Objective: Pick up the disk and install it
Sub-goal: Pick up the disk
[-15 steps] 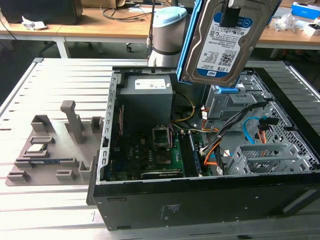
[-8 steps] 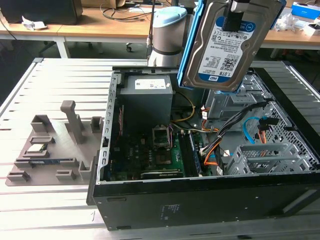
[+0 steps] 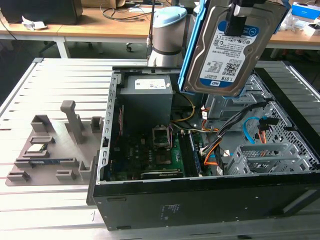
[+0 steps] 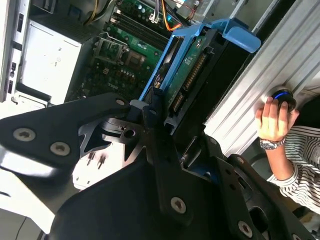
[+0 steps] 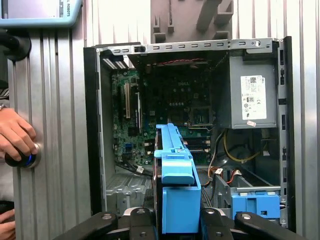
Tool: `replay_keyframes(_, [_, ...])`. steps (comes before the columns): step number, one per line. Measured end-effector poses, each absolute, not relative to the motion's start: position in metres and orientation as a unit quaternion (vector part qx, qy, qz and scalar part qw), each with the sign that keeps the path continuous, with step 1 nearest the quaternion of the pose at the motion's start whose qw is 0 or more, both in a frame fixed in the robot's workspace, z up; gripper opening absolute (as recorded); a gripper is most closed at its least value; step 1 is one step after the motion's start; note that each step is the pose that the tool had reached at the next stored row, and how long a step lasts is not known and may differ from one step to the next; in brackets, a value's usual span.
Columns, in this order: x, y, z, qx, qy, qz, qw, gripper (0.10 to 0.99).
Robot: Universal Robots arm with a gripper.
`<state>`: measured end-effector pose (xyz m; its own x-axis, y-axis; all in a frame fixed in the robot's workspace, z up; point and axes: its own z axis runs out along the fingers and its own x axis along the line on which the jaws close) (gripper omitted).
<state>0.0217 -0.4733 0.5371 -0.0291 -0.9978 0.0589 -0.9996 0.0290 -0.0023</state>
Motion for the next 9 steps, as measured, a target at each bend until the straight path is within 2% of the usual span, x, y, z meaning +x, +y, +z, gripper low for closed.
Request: replay_keyframes(9, [0.022,-0.492,0.535,0.696,-0.717,0.022,0.021,0.365])
